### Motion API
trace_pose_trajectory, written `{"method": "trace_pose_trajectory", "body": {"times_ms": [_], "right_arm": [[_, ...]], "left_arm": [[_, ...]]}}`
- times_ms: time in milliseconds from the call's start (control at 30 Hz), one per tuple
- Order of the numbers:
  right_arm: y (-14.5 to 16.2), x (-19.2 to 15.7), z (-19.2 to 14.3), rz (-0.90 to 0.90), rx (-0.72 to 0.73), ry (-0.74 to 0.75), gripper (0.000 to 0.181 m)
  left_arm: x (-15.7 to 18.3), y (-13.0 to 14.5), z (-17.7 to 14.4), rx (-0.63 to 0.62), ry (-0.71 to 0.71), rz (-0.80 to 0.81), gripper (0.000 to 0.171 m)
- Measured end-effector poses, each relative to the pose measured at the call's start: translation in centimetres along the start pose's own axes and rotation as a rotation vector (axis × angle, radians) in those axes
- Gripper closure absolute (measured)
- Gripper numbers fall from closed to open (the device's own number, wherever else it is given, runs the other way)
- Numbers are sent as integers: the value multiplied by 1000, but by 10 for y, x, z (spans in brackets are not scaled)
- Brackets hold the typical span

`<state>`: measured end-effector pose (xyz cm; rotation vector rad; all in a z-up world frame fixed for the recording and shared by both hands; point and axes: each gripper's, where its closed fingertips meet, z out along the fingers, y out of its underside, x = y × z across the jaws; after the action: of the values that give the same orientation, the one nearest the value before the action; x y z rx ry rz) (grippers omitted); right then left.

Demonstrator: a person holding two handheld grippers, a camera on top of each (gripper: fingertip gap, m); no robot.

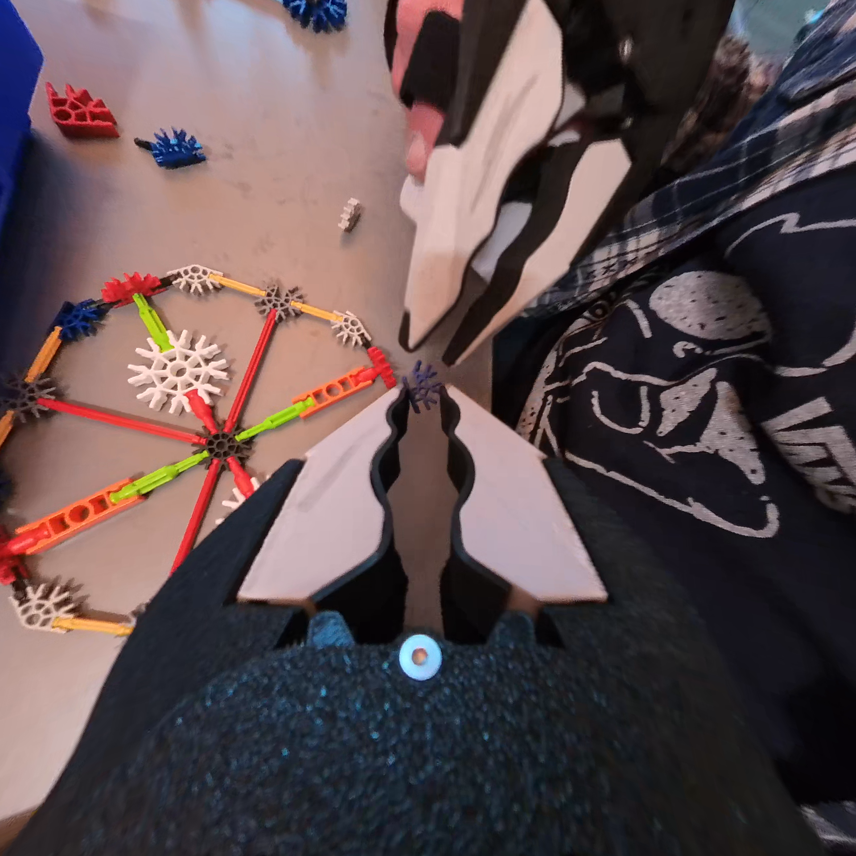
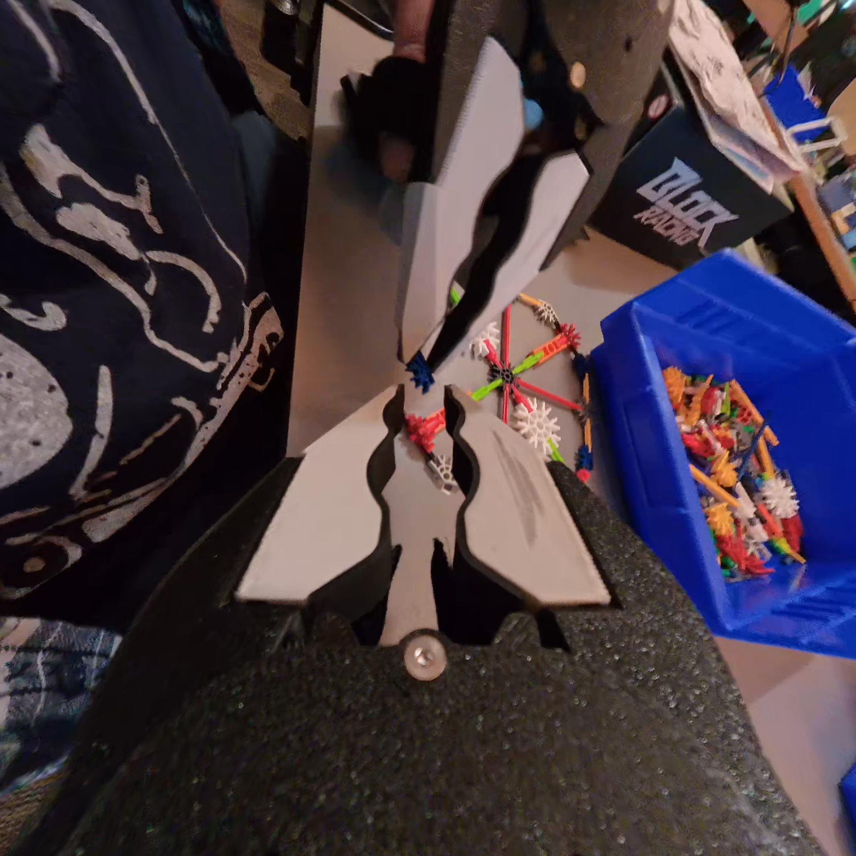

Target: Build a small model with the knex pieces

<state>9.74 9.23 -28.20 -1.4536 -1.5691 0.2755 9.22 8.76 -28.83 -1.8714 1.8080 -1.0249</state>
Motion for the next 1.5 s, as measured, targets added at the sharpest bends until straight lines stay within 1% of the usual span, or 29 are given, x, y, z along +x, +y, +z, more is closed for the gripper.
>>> {"method": "trace_pose_trajectory", "body": {"times_ms": [100,200,300,400,433,533,600,700,800,833,900,1000,1100,1167,1267,1367,1500], "right_arm": [[-6,-3,5,-69,-5,35,166],[-6,-4,8,-122,-26,66,173],[-10,-3,5,-147,-16,98,176],[-9,-7,4,-114,-18,72,179],[-7,-8,5,-93,-23,62,179],[-3,-7,5,50,-19,20,179],[1,-8,4,137,-29,-30,179],[2,-10,5,224,-27,-86,179],[-2,-11,5,292,-12,-130,179],[-3,-12,5,309,-8,-147,179],[-3,-15,6,349,-4,-180,179],[-3,-14,6,397,6,-206,178],[-4,-7,4,447,39,-201,176],[-3,0,1,476,49,-188,170],[1,6,-3,518,59,-183,169],[-1,6,-2,549,79,-200,169],[-4,7,2,619,106,-237,173]], "left_arm": [[5,-3,-2,23,58,-33,159],[10,-4,-3,38,105,-63,160],[14,-8,-6,67,149,-104,160],[15,-6,-4,58,158,-106,160],[14,-6,-3,52,142,-96,160],[7,-4,-2,27,58,-39,154],[0,-2,-2,0,-35,48,153],[9,-4,0,-15,-67,156,153],[8,-1,2,-65,-145,280,160],[9,0,3,-79,-153,302,165],[8,2,4,-96,-157,320,169],[8,2,4,-80,-122,273,169],[6,-2,0,-30,-63,166,170],[4,-5,-4,8,-12,88,170],[1,-6,-7,42,55,-11,169],[0,-7,-7,55,94,-51,169],[-1,-11,-8,69,121,-62,169]]}}
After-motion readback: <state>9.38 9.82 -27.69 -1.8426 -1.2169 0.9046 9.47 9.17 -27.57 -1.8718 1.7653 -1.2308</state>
